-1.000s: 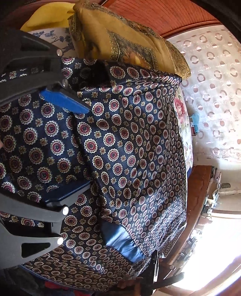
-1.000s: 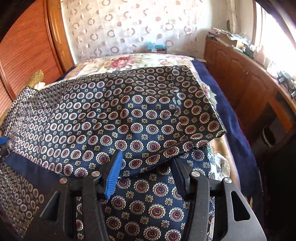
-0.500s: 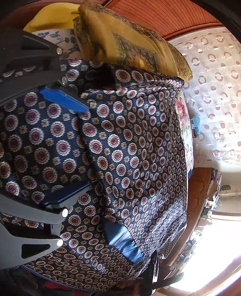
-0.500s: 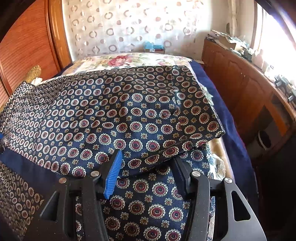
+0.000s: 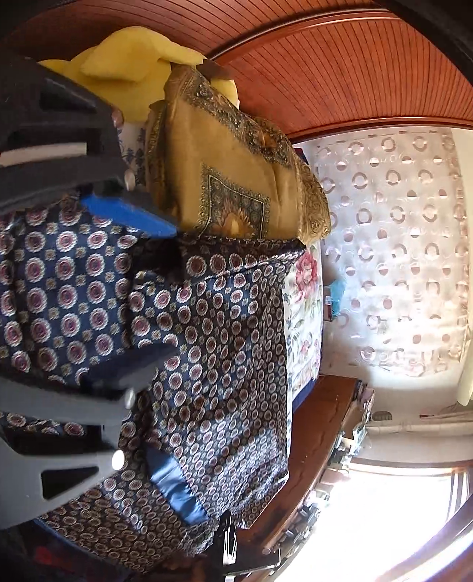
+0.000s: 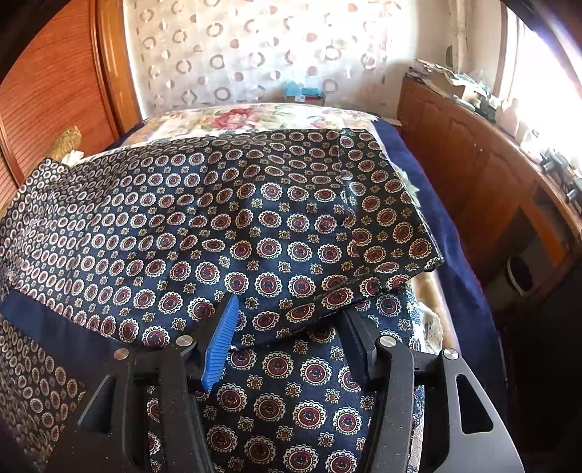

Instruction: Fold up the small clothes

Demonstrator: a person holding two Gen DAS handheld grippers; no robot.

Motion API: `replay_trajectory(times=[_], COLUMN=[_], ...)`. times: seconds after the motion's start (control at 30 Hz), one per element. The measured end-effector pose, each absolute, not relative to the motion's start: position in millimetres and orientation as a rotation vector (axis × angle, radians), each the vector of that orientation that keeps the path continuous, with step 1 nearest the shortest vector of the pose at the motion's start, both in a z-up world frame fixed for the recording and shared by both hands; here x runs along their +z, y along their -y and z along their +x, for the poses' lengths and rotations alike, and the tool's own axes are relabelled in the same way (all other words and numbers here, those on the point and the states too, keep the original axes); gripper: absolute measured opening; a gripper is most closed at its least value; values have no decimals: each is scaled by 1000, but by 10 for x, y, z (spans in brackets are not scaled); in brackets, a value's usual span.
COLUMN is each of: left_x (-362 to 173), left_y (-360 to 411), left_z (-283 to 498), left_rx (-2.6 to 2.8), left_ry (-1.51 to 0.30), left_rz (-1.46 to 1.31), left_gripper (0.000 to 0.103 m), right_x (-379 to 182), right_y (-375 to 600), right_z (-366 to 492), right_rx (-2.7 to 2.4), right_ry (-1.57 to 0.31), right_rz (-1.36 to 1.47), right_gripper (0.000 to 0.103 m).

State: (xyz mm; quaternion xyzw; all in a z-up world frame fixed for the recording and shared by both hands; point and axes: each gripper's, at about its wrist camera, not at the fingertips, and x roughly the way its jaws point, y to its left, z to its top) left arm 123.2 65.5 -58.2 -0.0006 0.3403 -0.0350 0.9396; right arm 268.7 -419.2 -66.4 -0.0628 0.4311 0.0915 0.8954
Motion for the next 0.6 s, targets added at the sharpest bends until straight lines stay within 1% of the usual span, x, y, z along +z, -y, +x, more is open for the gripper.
replay_trajectory(times=[0.03,0.2,0.23,0.27,0.3,0.33,0.4,0.47,0.5,0.53,0.6], left_x=[-585,-726,-772,-818,-841,-851,-821,-770,-748,-723,-684], left_y=[-647,-646,-648,-660,-666,-666,-694,-713,-712,-713,-683], left_z=[1278,1537,1559,1605,1632,1658,1640,1604,1584,1562,1541], left_rx=[-62,-24,-23,-23,-25,-32,-39,-36,-37,-38,-57], left_ry=[-695,-756,-769,-790,-801,-805,-783,-761,-752,-742,-737], left_rz=[2,32,37,37,33,29,10,5,5,2,-4], left_gripper=[42,41,38,26,16,3,1,0,0,0,0], right_x=[-666,-664,-664,-665,-665,-665,-663,-647,-639,-628,-617], right_y=[4188,4192,4193,4187,4187,4182,4187,4215,4227,4257,4329], right_z=[2684,2685,2685,2680,2678,2673,2668,2684,2688,2705,2745], right_rx=[190,189,189,188,187,182,178,174,172,168,164], right_ry=[-893,-893,-893,-891,-891,-889,-889,-890,-890,-891,-894], right_rz=[-130,-131,-131,-133,-133,-136,-134,-121,-114,-100,-68], right_gripper=[55,55,55,55,55,55,55,50,42,38,34])
